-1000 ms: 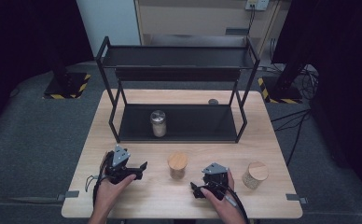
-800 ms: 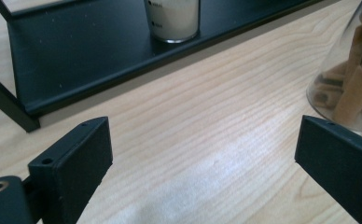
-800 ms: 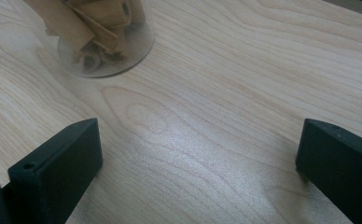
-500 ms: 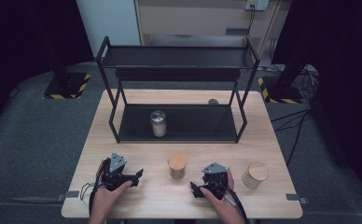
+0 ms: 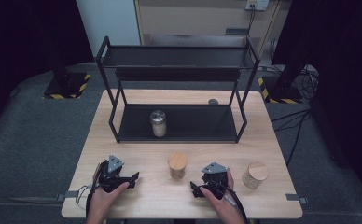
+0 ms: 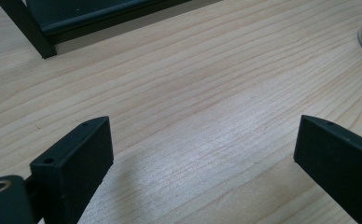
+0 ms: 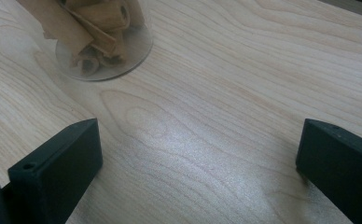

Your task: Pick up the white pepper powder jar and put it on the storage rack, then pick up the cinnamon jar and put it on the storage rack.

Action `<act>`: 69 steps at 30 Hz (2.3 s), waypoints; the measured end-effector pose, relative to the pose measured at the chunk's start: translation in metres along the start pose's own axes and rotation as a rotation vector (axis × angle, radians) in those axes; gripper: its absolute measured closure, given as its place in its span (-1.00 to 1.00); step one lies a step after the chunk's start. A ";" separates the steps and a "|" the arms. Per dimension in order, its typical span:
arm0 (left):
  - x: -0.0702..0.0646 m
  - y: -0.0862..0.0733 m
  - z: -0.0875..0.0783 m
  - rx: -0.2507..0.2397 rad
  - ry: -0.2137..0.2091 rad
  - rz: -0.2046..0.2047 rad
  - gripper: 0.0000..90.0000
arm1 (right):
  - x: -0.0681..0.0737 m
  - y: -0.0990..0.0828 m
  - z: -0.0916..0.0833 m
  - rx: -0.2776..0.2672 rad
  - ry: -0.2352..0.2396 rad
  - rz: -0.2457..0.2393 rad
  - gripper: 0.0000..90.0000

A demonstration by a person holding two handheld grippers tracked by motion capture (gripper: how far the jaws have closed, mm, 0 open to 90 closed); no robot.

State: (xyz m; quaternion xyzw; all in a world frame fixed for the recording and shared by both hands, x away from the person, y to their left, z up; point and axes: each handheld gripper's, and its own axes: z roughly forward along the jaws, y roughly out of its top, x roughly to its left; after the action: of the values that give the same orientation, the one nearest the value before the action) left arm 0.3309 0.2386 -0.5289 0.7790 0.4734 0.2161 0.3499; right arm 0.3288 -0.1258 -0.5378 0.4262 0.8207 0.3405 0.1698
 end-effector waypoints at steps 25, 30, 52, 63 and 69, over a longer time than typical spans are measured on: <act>0.005 0.002 0.013 0.073 0.014 -0.026 -1.00 | -0.002 0.001 -0.001 -0.010 0.019 0.013 -0.94; 0.005 0.002 0.014 0.073 0.017 -0.027 -1.00 | -0.001 0.009 -0.008 -0.021 0.009 -0.001 -0.95; 0.005 0.002 0.014 0.072 0.021 -0.033 -1.00 | 0.025 0.030 -0.029 -0.061 0.084 -0.057 -0.95; 0.005 0.002 0.014 0.072 0.021 -0.033 -1.00 | 0.038 0.045 -0.021 -0.079 0.102 -0.096 -0.93; 0.005 0.002 0.014 0.072 0.021 -0.033 -1.00 | 0.039 0.050 -0.009 -0.075 0.119 -0.097 -0.91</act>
State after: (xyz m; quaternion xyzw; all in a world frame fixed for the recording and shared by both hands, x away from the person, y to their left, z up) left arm 0.3438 0.2376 -0.5362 0.7808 0.4972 0.2015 0.3202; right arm 0.3306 -0.0771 -0.4957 0.3585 0.8357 0.3870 0.1528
